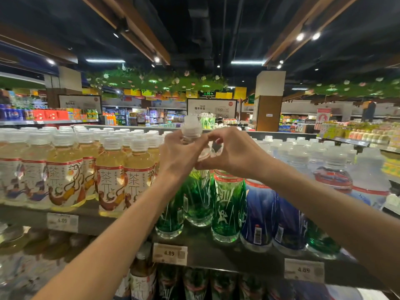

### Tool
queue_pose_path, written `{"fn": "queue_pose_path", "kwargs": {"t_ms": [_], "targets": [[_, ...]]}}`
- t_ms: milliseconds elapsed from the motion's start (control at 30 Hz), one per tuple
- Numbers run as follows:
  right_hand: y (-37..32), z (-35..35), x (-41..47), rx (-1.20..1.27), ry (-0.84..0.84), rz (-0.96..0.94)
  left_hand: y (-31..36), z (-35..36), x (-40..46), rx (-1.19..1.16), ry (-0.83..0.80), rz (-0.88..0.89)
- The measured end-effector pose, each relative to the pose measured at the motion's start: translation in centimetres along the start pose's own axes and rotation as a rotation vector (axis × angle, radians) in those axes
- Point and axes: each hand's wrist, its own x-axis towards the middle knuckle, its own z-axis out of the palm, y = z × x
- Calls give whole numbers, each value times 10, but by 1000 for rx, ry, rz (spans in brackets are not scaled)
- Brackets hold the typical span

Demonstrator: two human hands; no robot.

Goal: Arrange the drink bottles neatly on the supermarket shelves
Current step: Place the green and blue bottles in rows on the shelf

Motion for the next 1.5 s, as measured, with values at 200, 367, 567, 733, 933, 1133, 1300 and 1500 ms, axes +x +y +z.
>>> {"fn": "queue_pose_path", "kwargs": {"t_ms": [200,367,567,733,933,1133,1300,1500], "targets": [[14,-4,-9,-290,-30,-19,-1,19,-12,29,31,76],[25,-9,-8,-388,-84,79,-8,26,-10,112,-23,30],[35,-5,-4,-423,-128,119,-17,27,-15,117,-72,93],[36,-5,-4,-425,-126,98,-25,28,-17,204,-76,79],[39,-11,0,-366,-151,129,-21,29,-5,380,-180,126],[37,-35,5,-276,-176,117,-13,28,0,686,-160,410],[35,-51,-15,-238,-20,47,14,36,-10,575,-91,439],[46,-85,-46,-273,111,118,47,59,-23,472,-192,515]]}}
